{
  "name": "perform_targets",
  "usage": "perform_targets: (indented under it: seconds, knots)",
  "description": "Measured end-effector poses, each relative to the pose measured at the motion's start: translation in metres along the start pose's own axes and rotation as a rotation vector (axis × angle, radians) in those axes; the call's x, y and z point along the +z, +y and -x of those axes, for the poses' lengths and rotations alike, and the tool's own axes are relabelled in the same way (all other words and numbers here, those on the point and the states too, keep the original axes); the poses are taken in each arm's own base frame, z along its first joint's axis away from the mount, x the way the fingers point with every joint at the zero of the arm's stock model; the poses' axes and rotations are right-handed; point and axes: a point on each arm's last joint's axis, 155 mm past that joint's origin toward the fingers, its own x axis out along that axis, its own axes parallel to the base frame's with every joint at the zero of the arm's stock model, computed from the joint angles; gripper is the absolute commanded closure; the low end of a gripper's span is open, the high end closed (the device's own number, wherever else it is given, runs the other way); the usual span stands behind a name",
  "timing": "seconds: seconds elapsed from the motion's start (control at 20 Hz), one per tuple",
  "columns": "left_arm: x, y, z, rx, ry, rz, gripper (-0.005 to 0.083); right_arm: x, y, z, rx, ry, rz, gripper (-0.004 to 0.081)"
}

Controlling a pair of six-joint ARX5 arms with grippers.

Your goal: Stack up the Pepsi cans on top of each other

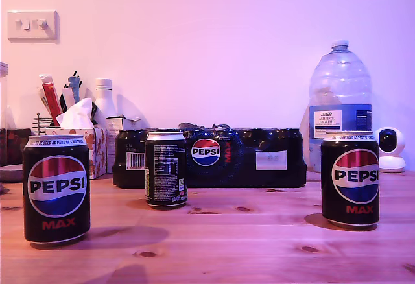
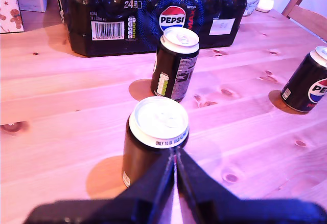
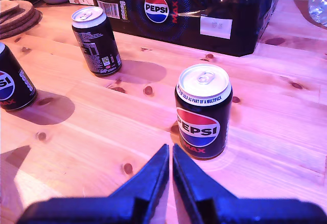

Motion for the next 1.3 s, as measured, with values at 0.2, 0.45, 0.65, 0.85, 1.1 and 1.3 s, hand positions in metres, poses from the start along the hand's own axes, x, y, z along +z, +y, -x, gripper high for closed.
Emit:
perform_targets:
  seconds: [0.2, 0.45, 0.65, 0.85, 1.1, 1.3]
  knots:
    - [0.017, 0.003, 0.0, 0.022, -0.07, -0.022, 0.0793, 0.011, -0.001, 0.0, -0.005, -0.043, -0.005, 0.0782]
    - [0.017, 0.003, 0.0, 0.021, -0.069, -0.021, 0.0793, 0.011, -0.001, 0.0, -0.005, -0.043, -0.005, 0.0782]
    - [0.021, 0.002, 0.001, 0.015, -0.085, -0.012, 0.0793, 0.014, -0.001, 0.0, -0.004, -0.054, -0.003, 0.0782]
    - [0.037, -0.004, 0.006, -0.007, -0.157, -0.037, 0.0793, 0.014, -0.001, 0.0, -0.004, -0.056, -0.002, 0.0782]
    - [0.02, -0.018, 0.003, -0.079, -0.193, -0.07, 0.0772, 0.015, -0.001, 0.0, -0.004, -0.059, -0.002, 0.0782]
    - [-0.008, -0.018, -0.004, -0.083, -0.093, -0.03, 0.0285, 0.015, -0.001, 0.0, -0.004, -0.06, -0.001, 0.0782]
